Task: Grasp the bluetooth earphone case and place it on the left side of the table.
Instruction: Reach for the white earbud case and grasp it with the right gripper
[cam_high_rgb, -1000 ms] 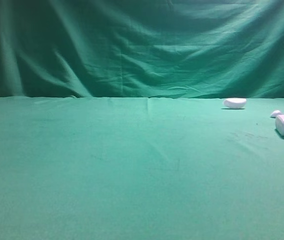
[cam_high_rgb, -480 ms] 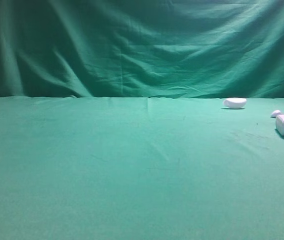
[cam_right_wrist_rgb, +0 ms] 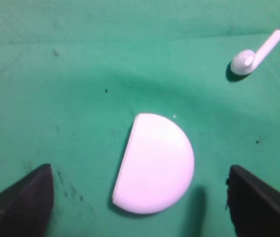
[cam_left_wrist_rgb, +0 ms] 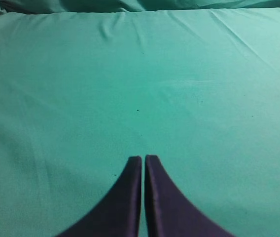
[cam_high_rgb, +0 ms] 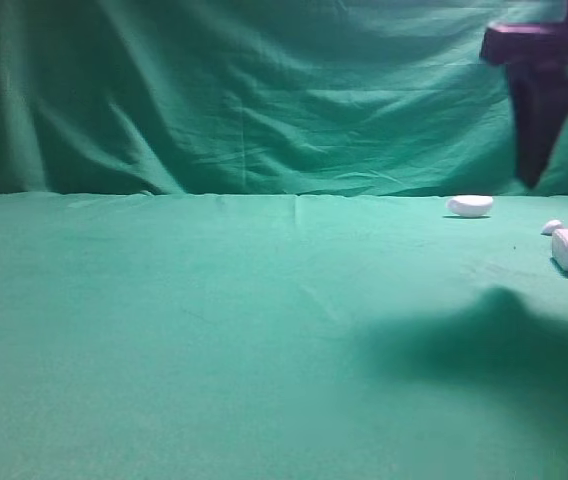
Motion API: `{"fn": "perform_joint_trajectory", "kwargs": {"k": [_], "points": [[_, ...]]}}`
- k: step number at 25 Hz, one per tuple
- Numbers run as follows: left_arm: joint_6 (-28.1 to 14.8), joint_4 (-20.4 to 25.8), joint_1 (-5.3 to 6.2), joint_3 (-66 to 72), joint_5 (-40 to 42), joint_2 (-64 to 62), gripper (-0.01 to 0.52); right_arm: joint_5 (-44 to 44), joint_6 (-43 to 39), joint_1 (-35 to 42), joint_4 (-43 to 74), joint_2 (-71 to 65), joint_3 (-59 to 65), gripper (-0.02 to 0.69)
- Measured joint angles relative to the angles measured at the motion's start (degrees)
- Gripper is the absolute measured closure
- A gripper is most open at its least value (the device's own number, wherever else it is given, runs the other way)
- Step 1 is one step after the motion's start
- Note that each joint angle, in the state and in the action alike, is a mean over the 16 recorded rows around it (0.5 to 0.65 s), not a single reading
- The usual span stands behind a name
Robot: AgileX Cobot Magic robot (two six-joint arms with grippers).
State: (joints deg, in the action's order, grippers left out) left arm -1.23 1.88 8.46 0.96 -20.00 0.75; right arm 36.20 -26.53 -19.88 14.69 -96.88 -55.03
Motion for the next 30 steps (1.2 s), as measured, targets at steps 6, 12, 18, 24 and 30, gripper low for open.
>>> {"fn": "perform_joint_trajectory", "kwargs": {"k": [6,12,18,24,30], "points": [[0.0,0.0,0.00,0.0,0.0,0.0,0.514,-1.2,-1.0,0.8,0.3,-3.0,-0.4,0.118],[0.0,0.0,0.00,0.0,0.0,0.0,0.514,-2.0,-1.1,1.1,0.5,-4.3,-0.7,0.232],[0.0,0.0,0.00,0.0,0.0,0.0,0.514,0.5,0.3,0.5,0.4,-4.6,-4.0,0.322],[0.0,0.0,0.00,0.0,0.0,0.0,0.514,7.0,7.9,-4.1,-1.2,-5.2,-14.8,0.355],[0.0,0.0,0.00,0.0,0.0,0.0,0.514,15.0,17.4,-12.3,-3.5,-9.3,-31.7,0.355]]}}
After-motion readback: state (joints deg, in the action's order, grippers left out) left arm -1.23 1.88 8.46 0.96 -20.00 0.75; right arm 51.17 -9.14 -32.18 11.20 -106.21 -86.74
